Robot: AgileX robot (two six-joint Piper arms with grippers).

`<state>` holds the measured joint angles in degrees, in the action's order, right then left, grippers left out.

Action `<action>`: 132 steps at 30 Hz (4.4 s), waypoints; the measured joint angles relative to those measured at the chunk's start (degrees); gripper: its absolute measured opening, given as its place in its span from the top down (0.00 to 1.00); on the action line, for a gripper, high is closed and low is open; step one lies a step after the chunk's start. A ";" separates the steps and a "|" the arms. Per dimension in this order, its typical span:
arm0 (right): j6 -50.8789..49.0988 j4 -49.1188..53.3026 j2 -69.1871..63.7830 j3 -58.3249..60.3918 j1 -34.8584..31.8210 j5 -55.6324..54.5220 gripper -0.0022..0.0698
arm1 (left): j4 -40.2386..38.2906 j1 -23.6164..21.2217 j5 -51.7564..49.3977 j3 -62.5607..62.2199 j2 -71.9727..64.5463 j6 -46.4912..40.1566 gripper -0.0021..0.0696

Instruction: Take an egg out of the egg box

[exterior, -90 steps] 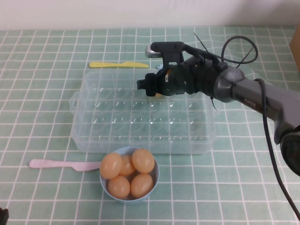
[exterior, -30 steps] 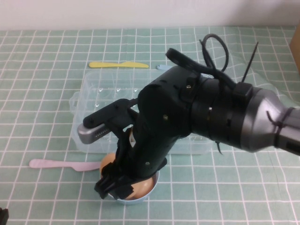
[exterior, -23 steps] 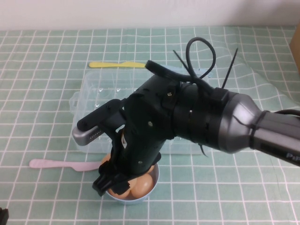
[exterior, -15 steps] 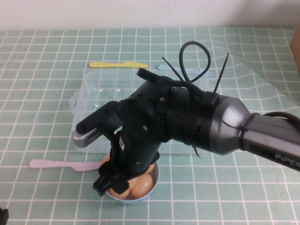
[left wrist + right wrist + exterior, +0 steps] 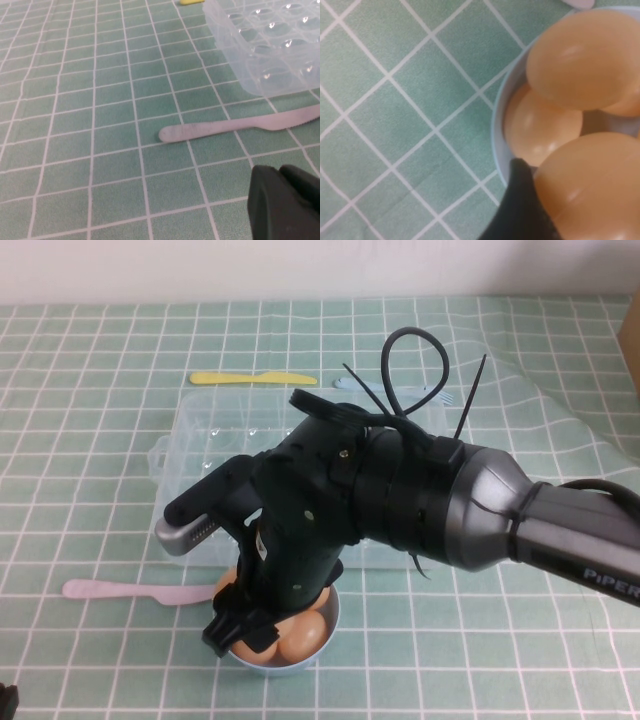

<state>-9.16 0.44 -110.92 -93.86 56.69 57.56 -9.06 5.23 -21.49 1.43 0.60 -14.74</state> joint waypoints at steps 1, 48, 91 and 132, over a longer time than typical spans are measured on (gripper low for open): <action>0.00 0.28 0.00 0.00 0.00 0.00 0.36 | 0.00 0.00 0.00 0.00 0.00 0.00 0.98; 0.00 1.63 2.03 0.00 0.13 0.00 0.31 | 0.00 0.00 0.00 0.00 0.00 0.00 0.98; 1.25 6.77 65.04 55.24 -3.51 -12.32 0.99 | 0.00 0.00 0.00 0.00 0.00 0.00 0.98; 1.45 3.97 111.39 95.30 -51.26 -36.77 0.99 | 0.00 0.00 0.00 0.00 0.00 0.00 0.98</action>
<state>-7.72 4.41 0.47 1.44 5.43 20.79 -9.06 5.23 -21.49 1.43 0.60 -14.74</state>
